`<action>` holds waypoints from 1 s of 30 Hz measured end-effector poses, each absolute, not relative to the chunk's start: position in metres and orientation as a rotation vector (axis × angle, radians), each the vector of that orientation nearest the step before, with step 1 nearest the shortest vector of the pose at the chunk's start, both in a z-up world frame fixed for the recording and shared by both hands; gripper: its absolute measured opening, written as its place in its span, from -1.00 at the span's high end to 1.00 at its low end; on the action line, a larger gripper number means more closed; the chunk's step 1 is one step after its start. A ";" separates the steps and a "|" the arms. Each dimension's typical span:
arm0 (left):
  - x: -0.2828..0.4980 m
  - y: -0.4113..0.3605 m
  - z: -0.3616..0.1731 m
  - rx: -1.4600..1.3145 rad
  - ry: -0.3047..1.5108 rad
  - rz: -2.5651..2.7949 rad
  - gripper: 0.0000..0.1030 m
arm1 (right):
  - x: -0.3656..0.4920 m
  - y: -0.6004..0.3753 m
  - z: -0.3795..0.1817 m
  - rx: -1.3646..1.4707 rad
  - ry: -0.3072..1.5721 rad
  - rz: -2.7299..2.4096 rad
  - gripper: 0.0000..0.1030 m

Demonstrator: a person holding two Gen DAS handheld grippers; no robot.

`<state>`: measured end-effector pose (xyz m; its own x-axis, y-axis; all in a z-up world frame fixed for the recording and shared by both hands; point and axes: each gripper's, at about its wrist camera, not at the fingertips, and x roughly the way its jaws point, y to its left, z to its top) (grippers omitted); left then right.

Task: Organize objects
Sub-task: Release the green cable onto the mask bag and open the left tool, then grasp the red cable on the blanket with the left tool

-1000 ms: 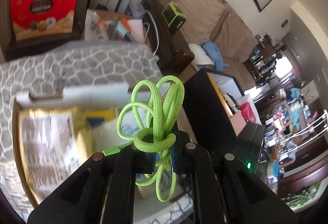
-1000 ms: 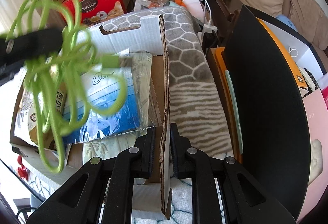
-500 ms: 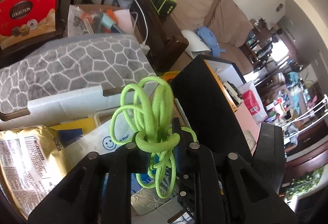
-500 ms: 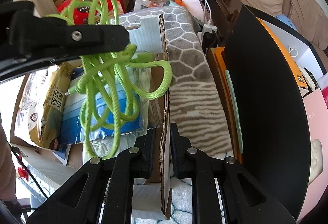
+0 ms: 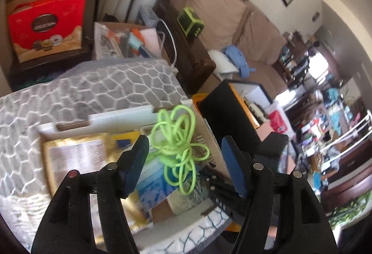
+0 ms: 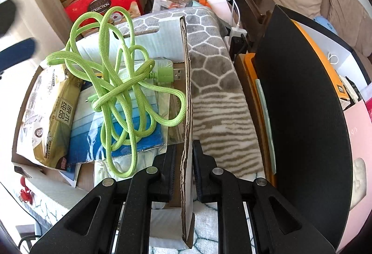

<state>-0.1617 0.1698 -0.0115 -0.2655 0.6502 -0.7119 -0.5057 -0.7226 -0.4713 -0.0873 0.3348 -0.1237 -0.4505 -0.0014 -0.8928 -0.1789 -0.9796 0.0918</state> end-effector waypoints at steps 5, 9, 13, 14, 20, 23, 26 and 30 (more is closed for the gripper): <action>-0.151 0.113 0.000 -1.241 -0.210 2.157 -0.36 | -0.087 0.335 -0.124 -1.586 0.260 2.576 0.72; -0.140 0.075 -0.005 -1.289 -0.137 2.246 -0.41 | -0.088 0.335 -0.124 -1.587 0.260 2.576 0.72; -0.124 0.040 -0.022 -1.358 -0.029 2.311 -0.43 | -0.088 0.335 -0.124 -1.586 0.261 2.577 0.72; -0.119 0.030 -0.030 -1.383 -0.014 2.311 -0.43 | -0.088 0.335 -0.124 -1.586 0.262 2.576 0.72; -0.091 0.005 -0.077 -1.484 0.035 2.254 -0.43 | -0.088 0.335 -0.123 -1.586 0.260 2.577 0.72; -0.076 0.005 -0.096 -1.507 0.050 2.218 -0.43 | -0.088 0.335 -0.123 -1.585 0.260 2.577 0.72; -0.063 0.008 -0.106 -1.499 0.076 2.202 -0.41 | -0.088 0.335 -0.123 -1.587 0.258 2.576 0.72; -0.056 0.008 -0.109 -1.469 0.044 2.198 -0.32 | -0.088 0.335 -0.123 -1.586 0.260 2.576 0.72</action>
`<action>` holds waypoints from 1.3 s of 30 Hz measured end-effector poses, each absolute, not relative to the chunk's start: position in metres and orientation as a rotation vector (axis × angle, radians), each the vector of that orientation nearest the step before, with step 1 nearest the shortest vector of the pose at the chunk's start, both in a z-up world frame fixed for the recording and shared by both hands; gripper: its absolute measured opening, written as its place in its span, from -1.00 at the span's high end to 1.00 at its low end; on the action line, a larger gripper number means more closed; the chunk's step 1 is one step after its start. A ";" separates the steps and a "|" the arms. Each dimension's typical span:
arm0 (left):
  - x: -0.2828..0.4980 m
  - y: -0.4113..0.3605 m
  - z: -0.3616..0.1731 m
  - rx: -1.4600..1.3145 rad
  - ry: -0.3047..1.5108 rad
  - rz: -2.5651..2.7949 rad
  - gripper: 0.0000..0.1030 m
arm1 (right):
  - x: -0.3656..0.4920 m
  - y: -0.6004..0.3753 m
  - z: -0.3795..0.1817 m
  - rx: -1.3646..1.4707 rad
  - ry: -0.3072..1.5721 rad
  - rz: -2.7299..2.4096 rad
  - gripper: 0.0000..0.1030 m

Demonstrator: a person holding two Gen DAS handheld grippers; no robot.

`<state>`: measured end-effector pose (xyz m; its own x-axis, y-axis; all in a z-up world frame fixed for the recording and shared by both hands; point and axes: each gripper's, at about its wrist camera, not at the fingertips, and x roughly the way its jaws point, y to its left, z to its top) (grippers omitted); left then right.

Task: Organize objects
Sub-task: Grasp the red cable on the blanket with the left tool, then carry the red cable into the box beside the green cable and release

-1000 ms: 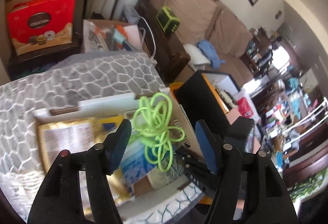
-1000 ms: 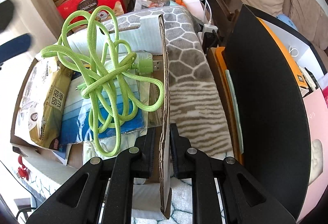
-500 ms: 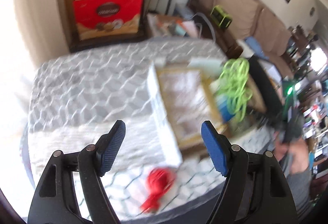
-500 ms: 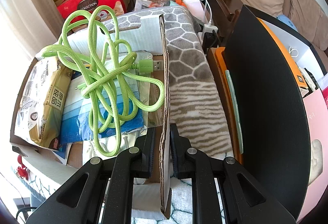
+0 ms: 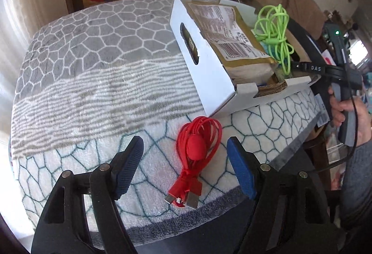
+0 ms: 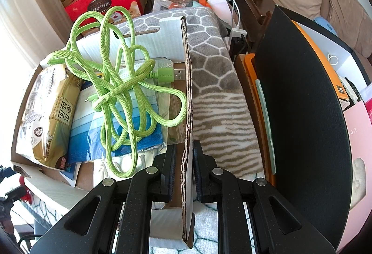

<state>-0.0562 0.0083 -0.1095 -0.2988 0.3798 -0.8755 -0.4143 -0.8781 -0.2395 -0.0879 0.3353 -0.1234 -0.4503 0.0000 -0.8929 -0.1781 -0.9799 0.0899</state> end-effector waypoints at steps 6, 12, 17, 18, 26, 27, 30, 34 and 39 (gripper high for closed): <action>-0.061 0.007 -0.116 -1.473 -0.020 2.188 0.13 | -0.088 0.335 -0.123 -1.587 0.258 2.576 0.72; -0.053 0.020 -0.117 -1.455 0.041 2.196 0.47 | -0.088 0.335 -0.123 -1.586 0.260 2.576 0.72; -0.050 0.020 -0.113 -1.448 0.026 2.206 0.58 | -0.088 0.335 -0.123 -1.585 0.261 2.576 0.72; -0.050 0.017 -0.111 -1.444 -0.003 2.207 0.58 | -0.088 0.335 -0.123 -1.585 0.261 2.576 0.72; -0.053 0.008 -0.051 -1.273 -0.245 2.177 0.58 | -0.089 0.334 -0.122 -1.586 0.254 2.575 0.72; -0.054 0.012 -0.045 -1.252 -0.246 2.171 0.58 | -0.089 0.334 -0.122 -1.586 0.254 2.574 0.72; -0.060 0.031 -0.032 -1.219 -0.218 2.173 0.58 | -0.089 0.334 -0.122 -1.586 0.254 2.574 0.72; -0.076 0.063 -0.024 -1.204 -0.198 2.153 0.58 | -0.089 0.334 -0.122 -1.587 0.253 2.574 0.72; -0.097 0.109 -0.031 -1.214 -0.173 2.134 0.58 | -0.089 0.334 -0.122 -1.585 0.255 2.574 0.72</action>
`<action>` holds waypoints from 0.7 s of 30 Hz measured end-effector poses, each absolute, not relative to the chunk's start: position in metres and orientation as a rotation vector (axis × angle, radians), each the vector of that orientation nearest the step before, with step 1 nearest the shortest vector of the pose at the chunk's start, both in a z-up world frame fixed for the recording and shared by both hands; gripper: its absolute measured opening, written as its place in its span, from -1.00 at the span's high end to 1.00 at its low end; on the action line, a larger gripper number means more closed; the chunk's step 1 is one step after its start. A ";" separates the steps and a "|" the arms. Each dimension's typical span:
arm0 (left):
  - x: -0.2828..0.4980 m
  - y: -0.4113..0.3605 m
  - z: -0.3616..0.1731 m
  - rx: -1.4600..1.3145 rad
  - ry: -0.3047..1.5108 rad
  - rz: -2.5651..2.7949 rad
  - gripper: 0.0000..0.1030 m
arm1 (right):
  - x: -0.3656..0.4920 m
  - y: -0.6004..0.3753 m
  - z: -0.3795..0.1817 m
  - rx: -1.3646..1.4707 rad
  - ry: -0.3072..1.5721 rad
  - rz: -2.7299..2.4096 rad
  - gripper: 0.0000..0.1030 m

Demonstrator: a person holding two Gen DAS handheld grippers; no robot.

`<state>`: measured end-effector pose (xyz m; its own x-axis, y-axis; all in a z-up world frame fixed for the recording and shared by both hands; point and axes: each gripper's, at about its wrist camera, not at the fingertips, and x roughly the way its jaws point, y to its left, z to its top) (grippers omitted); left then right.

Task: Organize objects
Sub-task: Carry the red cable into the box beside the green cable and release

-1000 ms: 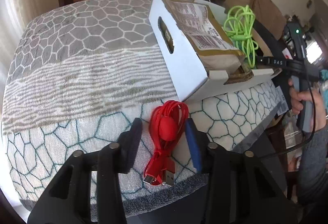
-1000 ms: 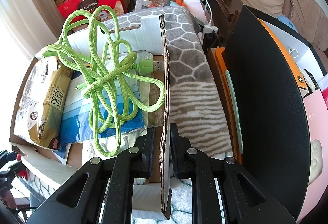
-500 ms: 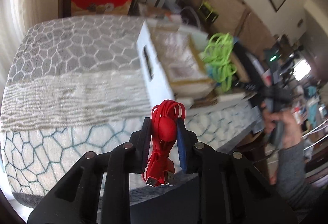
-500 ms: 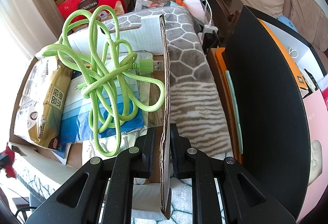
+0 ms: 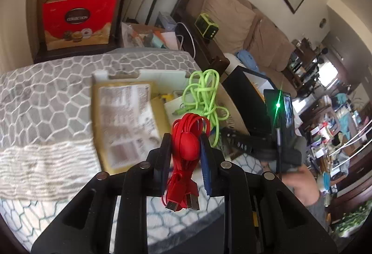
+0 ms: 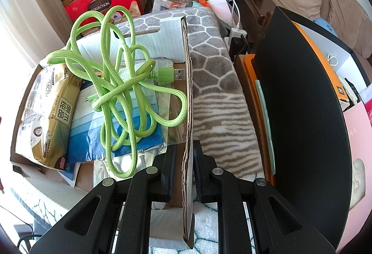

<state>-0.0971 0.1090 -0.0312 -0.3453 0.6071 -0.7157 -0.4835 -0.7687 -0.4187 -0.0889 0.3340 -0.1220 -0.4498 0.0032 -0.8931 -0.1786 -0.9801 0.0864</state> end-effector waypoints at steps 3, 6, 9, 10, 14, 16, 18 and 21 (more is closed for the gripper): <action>-0.109 0.131 -0.040 -1.235 -0.172 2.130 0.58 | -0.089 0.335 -0.122 -1.584 0.262 2.574 0.72; -0.119 0.146 -0.049 -1.251 -0.195 2.120 0.58 | -0.089 0.336 -0.122 -1.583 0.264 2.574 0.72; -0.125 0.154 -0.055 -1.255 -0.217 2.115 0.58 | -0.089 0.336 -0.122 -1.585 0.263 2.575 0.72; -0.127 0.156 -0.056 -1.256 -0.224 2.117 0.57 | -0.089 0.336 -0.122 -1.585 0.261 2.575 0.72; -0.131 0.163 -0.061 -1.274 -0.224 2.116 0.53 | -0.089 0.336 -0.122 -1.585 0.264 2.575 0.72; -0.130 0.164 -0.063 -1.290 -0.207 2.108 0.51 | -0.089 0.336 -0.122 -1.584 0.262 2.575 0.72; -0.129 0.163 -0.061 -1.299 -0.208 2.096 0.43 | -0.090 0.336 -0.122 -1.586 0.262 2.574 0.72; -0.125 0.157 -0.054 -1.290 -0.196 2.106 0.16 | -0.090 0.335 -0.122 -1.587 0.258 2.573 0.72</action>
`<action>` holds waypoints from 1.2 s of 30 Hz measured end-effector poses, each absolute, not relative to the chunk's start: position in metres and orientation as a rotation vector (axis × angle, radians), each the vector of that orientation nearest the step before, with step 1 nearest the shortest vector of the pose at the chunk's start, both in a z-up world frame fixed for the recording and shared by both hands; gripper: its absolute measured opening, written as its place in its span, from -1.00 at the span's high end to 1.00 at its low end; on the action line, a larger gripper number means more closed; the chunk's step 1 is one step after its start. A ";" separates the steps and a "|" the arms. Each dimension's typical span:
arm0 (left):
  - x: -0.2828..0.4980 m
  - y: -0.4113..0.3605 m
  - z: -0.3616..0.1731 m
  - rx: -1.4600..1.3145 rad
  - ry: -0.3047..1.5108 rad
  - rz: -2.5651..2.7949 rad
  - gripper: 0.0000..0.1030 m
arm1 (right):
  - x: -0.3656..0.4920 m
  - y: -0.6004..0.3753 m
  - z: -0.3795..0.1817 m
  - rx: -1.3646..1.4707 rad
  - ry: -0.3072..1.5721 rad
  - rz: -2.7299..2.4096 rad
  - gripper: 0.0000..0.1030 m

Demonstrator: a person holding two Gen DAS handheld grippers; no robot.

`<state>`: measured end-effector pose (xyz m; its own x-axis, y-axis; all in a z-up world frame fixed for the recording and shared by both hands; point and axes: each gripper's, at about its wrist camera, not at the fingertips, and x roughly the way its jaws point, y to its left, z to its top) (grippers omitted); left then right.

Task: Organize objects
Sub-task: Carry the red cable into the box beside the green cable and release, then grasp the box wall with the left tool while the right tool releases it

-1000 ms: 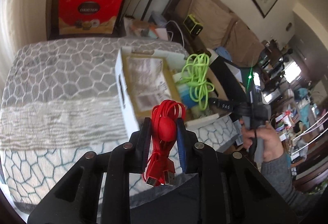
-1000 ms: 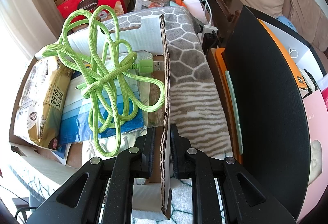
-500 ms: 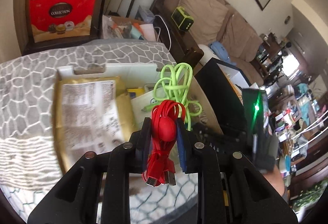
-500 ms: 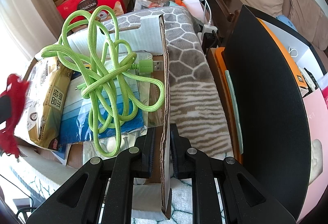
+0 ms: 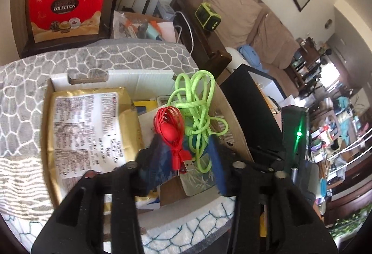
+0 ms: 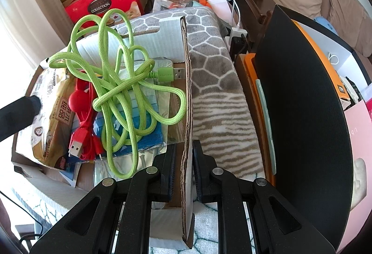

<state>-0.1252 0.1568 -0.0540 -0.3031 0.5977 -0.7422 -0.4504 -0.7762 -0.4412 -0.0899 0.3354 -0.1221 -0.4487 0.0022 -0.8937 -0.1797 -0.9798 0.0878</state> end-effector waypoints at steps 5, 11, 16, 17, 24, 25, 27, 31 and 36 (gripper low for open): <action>-0.115 0.137 -0.040 -1.258 -0.165 2.159 -0.03 | -0.089 0.333 -0.122 -1.584 0.250 2.571 0.72; -0.111 0.096 -0.031 -1.223 -0.072 2.322 -0.14 | -0.090 0.332 -0.122 -1.585 0.251 2.573 0.72; -0.132 0.055 -0.053 -1.319 -0.104 2.411 -0.11 | -0.090 0.332 -0.121 -1.583 0.245 2.574 0.72; -0.135 0.049 -0.059 -1.343 -0.119 2.409 -0.10 | -0.090 0.331 -0.121 -1.583 0.241 2.574 0.72; -0.149 0.039 -0.094 -1.453 -0.252 2.279 0.49 | -0.090 0.329 -0.120 -1.580 0.216 2.570 0.72; -0.149 0.040 -0.096 -1.456 -0.270 2.268 0.53 | -0.090 0.329 -0.120 -1.581 0.218 2.570 0.72; -0.148 0.041 -0.098 -1.452 -0.271 2.266 0.60 | -0.090 0.329 -0.120 -1.580 0.217 2.569 0.72; -0.145 0.053 -0.097 -1.452 -0.217 2.277 0.74 | -0.090 0.327 -0.120 -1.582 0.204 2.565 0.73; -0.141 0.056 -0.096 -1.436 -0.243 2.304 0.73 | -0.090 0.322 -0.118 -1.573 0.174 2.547 0.73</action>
